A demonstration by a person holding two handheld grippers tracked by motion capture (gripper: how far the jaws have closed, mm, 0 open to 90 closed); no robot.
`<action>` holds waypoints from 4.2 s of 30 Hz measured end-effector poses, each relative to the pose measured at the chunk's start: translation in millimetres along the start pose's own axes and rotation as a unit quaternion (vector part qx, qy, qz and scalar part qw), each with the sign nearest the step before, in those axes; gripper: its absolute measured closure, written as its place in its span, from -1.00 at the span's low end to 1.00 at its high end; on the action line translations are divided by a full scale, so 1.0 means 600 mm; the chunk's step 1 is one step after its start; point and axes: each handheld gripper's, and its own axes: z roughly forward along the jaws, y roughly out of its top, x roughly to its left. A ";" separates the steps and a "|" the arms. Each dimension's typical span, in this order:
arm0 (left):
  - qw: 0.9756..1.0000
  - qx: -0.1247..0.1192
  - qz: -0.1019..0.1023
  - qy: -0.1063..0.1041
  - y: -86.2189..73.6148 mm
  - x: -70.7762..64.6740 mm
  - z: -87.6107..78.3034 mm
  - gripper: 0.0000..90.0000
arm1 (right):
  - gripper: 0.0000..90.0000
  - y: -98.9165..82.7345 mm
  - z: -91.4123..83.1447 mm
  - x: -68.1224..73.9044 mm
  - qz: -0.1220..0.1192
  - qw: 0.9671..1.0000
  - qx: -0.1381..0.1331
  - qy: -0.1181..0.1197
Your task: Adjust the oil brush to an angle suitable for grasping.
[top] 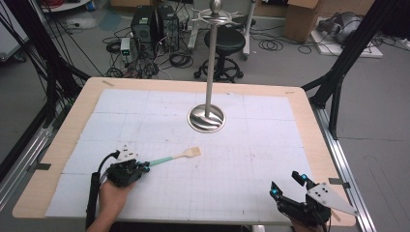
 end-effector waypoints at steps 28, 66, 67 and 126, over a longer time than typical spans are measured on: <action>0.998 0.010 0.027 -0.061 0.102 -0.053 0.130 0.98 | -0.55 0.000 0.000 -0.004 0.005 1.000 -0.003 0.008; 0.979 0.009 0.106 -0.174 0.059 -0.173 0.069 0.94 | -0.55 -0.001 0.000 -0.004 0.009 1.000 -0.002 0.008; 0.980 0.002 0.100 -0.170 0.054 -0.169 0.062 0.93 | -0.54 -0.001 0.000 -0.004 0.011 1.000 -0.002 0.007; 1.000 -0.003 0.013 -0.011 0.037 0.002 0.049 0.99 | -0.54 -0.001 0.004 -0.001 0.009 1.000 0.003 0.008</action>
